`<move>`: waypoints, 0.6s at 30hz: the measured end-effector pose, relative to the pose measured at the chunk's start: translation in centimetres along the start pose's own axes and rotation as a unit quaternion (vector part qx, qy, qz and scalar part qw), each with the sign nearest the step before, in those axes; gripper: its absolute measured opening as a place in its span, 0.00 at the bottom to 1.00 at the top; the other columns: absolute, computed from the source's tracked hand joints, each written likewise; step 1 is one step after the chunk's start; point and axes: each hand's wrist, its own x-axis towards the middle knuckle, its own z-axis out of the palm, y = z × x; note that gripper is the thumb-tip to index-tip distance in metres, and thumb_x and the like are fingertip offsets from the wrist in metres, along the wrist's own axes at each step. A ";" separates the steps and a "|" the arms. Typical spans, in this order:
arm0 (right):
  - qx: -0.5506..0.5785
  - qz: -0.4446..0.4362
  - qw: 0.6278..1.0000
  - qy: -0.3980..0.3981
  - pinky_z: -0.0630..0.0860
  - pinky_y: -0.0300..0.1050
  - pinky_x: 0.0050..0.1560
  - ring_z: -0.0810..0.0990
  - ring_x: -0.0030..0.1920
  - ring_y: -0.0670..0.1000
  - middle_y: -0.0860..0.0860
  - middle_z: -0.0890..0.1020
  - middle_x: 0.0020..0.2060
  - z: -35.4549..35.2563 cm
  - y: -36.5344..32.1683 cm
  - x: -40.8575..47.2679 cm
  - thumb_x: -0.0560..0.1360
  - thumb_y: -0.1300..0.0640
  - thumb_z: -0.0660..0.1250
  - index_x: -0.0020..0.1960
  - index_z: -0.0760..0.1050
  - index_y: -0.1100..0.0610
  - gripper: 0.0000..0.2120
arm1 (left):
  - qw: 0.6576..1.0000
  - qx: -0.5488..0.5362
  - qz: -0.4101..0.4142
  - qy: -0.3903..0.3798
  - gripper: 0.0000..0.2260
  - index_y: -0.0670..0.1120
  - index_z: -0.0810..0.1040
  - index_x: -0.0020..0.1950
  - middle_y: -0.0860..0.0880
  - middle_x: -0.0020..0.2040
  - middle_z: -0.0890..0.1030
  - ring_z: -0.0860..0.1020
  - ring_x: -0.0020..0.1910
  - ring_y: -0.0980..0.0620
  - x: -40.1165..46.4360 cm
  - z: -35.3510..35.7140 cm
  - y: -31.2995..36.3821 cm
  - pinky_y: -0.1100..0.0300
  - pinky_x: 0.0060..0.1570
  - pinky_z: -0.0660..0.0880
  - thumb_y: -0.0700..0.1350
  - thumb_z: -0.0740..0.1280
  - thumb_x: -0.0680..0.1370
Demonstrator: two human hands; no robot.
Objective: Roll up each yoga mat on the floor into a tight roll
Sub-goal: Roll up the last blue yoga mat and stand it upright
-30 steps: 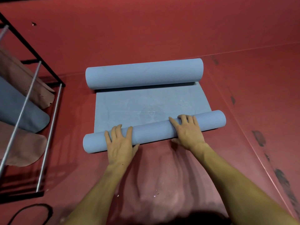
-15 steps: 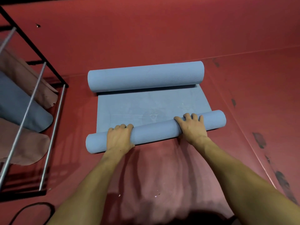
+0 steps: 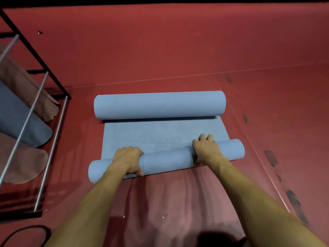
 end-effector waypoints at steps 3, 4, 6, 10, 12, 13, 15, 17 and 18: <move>0.011 0.004 1.000 0.004 0.72 0.49 0.42 0.69 0.60 0.59 0.54 0.71 0.58 0.0 0.1 0.5 0.73 0.57 0.76 0.59 0.76 0.54 0.17 | 0.998 -0.059 -0.014 -0.015 0.24 0.60 0.80 0.52 0.60 0.44 0.83 0.81 0.48 0.52 0.2 0.2 -0.6 0.54 0.44 0.71 0.64 0.81 0.60; 0.013 0.001 1.000 0.003 0.72 0.49 0.41 0.69 0.59 0.59 0.54 0.71 0.58 0.0 0.2 0.6 0.73 0.58 0.76 0.59 0.76 0.54 0.16 | 0.997 -0.080 -0.021 -0.010 0.27 0.62 0.80 0.56 0.61 0.48 0.83 0.81 0.52 0.52 0.1 0.3 -0.7 0.52 0.48 0.71 0.63 0.81 0.60; 0.014 -0.004 1.000 0.016 0.72 0.49 0.40 0.71 0.59 0.58 0.53 0.73 0.58 -0.1 0.2 0.7 0.72 0.57 0.78 0.62 0.74 0.54 0.21 | 0.994 -0.098 -0.041 0.018 0.40 0.66 0.75 0.68 0.61 0.60 0.80 0.79 0.61 0.51 -0.1 0.6 -0.8 0.48 0.58 0.70 0.64 0.83 0.57; 0.032 -0.018 0.999 0.014 0.70 0.49 0.42 0.76 0.53 0.57 0.55 0.80 0.54 -1.0 0.3 1.1 0.70 0.56 0.81 0.57 0.68 0.58 0.25 | 0.987 -0.114 -0.059 0.099 0.43 0.63 0.70 0.70 0.56 0.62 0.75 0.76 0.63 0.50 0.0 0.7 -0.7 0.46 0.61 0.70 0.63 0.85 0.58; 0.023 -0.033 0.999 0.004 0.69 0.49 0.44 0.78 0.53 0.59 0.56 0.81 0.54 -1.5 0.2 1.5 0.74 0.57 0.77 0.54 0.68 0.58 0.19 | 0.984 -0.123 -0.050 0.115 0.36 0.61 0.73 0.65 0.58 0.59 0.77 0.77 0.59 0.51 0.0 0.5 -0.7 0.48 0.56 0.72 0.59 0.85 0.62; 0.022 -0.040 0.999 -0.002 0.69 0.49 0.45 0.78 0.56 0.59 0.57 0.81 0.55 -1.6 0.1 1.7 0.75 0.57 0.75 0.56 0.70 0.58 0.16 | 0.984 -0.122 -0.048 0.116 0.33 0.61 0.74 0.64 0.58 0.58 0.79 0.78 0.58 0.52 0.0 0.3 -0.6 0.50 0.54 0.72 0.58 0.84 0.63; 0.027 -0.042 0.999 -0.011 0.70 0.50 0.47 0.74 0.59 0.60 0.56 0.78 0.58 -1.7 0.0 2.1 0.77 0.57 0.74 0.60 0.74 0.58 0.15 | 0.984 -0.128 -0.050 0.114 0.28 0.59 0.77 0.63 0.59 0.59 0.80 0.78 0.58 0.52 0.1 0.0 -0.5 0.52 0.53 0.72 0.56 0.83 0.66; 0.025 -0.037 0.999 -0.009 0.72 0.50 0.48 0.69 0.60 0.59 0.55 0.73 0.59 -1.6 0.3 2.4 0.76 0.54 0.74 0.60 0.77 0.55 0.14 | 0.984 -0.129 -0.054 0.107 0.26 0.59 0.79 0.63 0.57 0.60 0.81 0.78 0.60 0.51 0.4 -0.2 -0.4 0.50 0.57 0.73 0.55 0.83 0.68; 0.033 -0.036 0.999 -0.011 0.75 0.51 0.49 0.68 0.60 0.59 0.54 0.71 0.59 -1.5 0.5 2.4 0.76 0.54 0.73 0.62 0.77 0.54 0.15 | 0.986 -0.119 -0.056 0.105 0.26 0.59 0.80 0.64 0.55 0.62 0.80 0.77 0.62 0.50 0.6 -0.2 -0.4 0.49 0.59 0.73 0.55 0.82 0.68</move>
